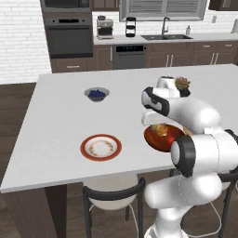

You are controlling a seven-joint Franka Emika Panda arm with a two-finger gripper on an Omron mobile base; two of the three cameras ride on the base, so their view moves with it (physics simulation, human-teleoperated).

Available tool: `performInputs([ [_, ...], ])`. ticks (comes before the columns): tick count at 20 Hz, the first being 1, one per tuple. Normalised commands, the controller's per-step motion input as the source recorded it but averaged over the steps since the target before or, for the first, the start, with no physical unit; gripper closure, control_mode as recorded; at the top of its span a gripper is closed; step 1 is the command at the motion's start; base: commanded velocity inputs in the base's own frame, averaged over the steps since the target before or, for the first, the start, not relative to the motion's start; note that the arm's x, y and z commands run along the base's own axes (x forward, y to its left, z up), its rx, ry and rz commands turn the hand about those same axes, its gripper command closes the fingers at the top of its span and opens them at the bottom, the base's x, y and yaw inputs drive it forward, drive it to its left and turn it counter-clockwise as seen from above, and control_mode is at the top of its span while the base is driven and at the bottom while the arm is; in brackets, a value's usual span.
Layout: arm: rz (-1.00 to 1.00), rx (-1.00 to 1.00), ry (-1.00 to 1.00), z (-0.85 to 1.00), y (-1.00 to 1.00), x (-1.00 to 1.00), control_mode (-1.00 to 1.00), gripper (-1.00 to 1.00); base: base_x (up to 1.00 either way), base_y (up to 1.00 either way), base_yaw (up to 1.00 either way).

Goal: Pick the chicken drumstick and tomato from their plates and place them in the bowl. Then put the bowl in the fridge.

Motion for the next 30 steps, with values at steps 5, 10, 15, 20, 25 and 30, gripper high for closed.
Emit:
performInputs([
  [5,-0.06,0.00,0.00,-0.03,-0.78,0.15,-1.00,1.00,0.00,0.00,0.00],
  [10,-0.02,0.00,-0.01,-0.35,-0.31,0.27,-1.00,1.00,0.00,0.00,0.00],
  [15,-0.01,0.00,-0.06,-0.44,-0.08,0.00,-1.00,1.00,0.00,0.00,0.00],
  [20,0.00,0.00,-0.06,-0.29,0.00,0.04,-1.00,1.00,0.00,0.00,0.00],
  [25,0.00,0.00,-0.05,-0.12,-0.04,0.14,-1.00,1.00,0.00,0.00,0.00],
  [30,0.00,0.00,-0.04,-0.04,-0.07,0.09,-1.00,-1.00,0.00,0.00,0.00],
])
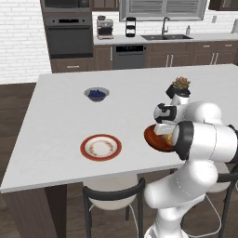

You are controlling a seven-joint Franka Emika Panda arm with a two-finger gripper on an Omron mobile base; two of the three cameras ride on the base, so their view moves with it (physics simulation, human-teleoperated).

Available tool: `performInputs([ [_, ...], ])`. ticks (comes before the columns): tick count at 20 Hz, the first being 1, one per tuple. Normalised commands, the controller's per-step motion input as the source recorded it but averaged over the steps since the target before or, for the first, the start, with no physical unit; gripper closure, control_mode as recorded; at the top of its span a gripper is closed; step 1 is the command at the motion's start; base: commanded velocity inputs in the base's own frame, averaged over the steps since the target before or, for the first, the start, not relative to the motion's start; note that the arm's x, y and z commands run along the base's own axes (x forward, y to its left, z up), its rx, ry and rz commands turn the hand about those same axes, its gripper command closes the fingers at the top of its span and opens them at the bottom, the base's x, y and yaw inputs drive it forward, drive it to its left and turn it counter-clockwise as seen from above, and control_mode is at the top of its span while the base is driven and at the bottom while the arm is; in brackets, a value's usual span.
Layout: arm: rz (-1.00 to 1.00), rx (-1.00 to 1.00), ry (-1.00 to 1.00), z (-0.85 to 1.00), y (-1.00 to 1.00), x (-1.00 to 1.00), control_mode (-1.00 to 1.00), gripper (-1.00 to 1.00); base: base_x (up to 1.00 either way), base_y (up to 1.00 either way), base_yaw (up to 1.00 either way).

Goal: Pick the chicken drumstick and tomato from their plates and place them in the bowl. Then put the bowl in the fridge.

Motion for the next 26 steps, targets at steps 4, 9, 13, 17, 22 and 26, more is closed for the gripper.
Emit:
performInputs([
  [4,0.00,0.00,0.00,0.00,0.00,0.00,-1.00,-1.00,0.00,0.00,0.00],
  [9,0.00,0.00,-0.03,0.17,0.00,-0.16,-1.00,-1.00,0.00,0.00,0.00],
  [13,0.00,-0.02,-0.14,0.36,0.20,-0.38,-1.00,-1.00,0.00,0.00,0.00],
  [17,0.00,-0.08,-0.12,0.06,0.72,-0.20,-1.00,-1.00,0.00,0.00,0.00],
  [22,0.00,-0.10,-0.01,0.00,0.76,0.00,-1.00,-1.00,0.00,0.00,0.00],
  [26,-0.07,-0.11,0.00,0.00,0.22,0.00,-1.00,-1.00,0.00,0.00,0.00],
])
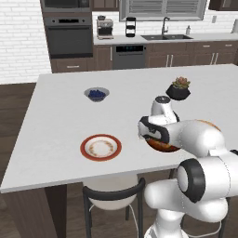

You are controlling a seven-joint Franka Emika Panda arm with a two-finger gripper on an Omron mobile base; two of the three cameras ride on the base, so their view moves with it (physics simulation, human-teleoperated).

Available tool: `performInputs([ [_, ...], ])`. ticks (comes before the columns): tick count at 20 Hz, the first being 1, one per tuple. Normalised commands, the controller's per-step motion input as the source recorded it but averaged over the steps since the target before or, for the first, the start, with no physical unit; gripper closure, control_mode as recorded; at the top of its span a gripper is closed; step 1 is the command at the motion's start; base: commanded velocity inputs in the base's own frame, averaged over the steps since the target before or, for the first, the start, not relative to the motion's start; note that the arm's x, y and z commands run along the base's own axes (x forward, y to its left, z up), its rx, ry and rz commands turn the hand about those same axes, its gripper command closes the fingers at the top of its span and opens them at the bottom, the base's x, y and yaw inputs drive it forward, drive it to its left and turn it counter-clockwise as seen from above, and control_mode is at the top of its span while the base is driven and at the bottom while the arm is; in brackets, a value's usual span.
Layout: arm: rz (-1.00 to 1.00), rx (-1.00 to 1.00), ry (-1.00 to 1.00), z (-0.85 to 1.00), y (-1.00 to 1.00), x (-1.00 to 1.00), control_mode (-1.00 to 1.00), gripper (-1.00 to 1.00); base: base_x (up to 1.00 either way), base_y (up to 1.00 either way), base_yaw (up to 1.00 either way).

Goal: Pick the chicken drumstick and tomato from their plates and place them in the bowl. Then put the bowl in the fridge.

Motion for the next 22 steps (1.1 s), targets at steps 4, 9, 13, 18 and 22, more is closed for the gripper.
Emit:
performInputs([
  [4,-0.03,-0.13,0.00,-0.10,0.00,0.01,-1.00,-1.00,0.00,0.00,0.00],
  [9,-0.01,-0.14,0.00,-0.21,0.00,0.06,-1.00,-1.00,0.00,0.00,0.00],
  [13,0.00,-0.06,0.00,-0.28,0.02,0.21,-1.00,-1.00,0.00,0.00,0.00],
  [18,0.00,-0.05,0.00,-0.28,0.01,0.07,-1.00,-1.00,0.00,0.00,0.00],
  [22,0.00,-0.06,0.00,-0.32,0.01,0.00,-1.00,-1.00,0.00,0.00,0.00],
])
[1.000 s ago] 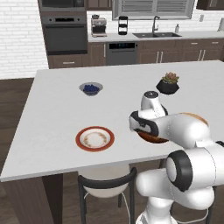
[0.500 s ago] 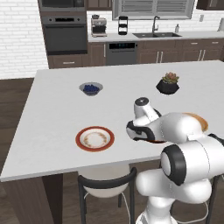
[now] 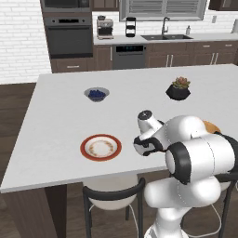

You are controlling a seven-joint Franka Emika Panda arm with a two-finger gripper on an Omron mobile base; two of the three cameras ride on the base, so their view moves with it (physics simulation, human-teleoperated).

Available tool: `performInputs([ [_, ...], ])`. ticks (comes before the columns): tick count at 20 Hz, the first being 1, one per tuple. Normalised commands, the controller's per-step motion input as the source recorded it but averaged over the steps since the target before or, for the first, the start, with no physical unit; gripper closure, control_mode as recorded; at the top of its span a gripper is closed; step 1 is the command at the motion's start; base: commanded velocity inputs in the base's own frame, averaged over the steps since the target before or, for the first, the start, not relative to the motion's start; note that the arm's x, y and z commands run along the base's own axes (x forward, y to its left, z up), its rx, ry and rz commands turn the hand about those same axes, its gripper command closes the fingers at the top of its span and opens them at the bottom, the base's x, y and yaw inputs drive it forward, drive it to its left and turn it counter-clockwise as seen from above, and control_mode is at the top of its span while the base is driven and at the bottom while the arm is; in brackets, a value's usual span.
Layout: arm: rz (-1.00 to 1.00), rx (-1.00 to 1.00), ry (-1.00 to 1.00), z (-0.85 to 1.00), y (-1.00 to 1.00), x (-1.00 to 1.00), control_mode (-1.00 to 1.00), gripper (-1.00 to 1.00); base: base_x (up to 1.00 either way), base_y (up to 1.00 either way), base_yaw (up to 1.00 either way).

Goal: Pick the chicken drumstick and tomato from their plates and place them in the bowl. Then put the bowl in the fridge.

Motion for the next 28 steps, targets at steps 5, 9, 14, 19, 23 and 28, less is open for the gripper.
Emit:
performInputs([
  [5,0.00,-0.01,0.00,-0.08,0.00,0.01,-1.00,-1.00,0.00,0.00,0.00],
  [9,0.00,0.00,0.00,0.00,0.00,0.00,-1.00,1.00,0.00,0.00,0.00],
  [14,0.00,0.00,0.00,0.00,0.00,0.00,-1.00,1.00,0.00,0.00,0.00],
  [19,0.00,0.00,0.00,0.09,0.00,0.00,-1.00,1.00,0.00,0.00,0.00],
  [23,0.00,0.00,0.00,0.69,-0.05,-0.07,-1.00,1.00,0.00,0.00,0.00],
  [28,0.01,0.00,0.09,0.99,-0.08,0.00,-1.00,1.00,0.00,0.00,0.00],
])
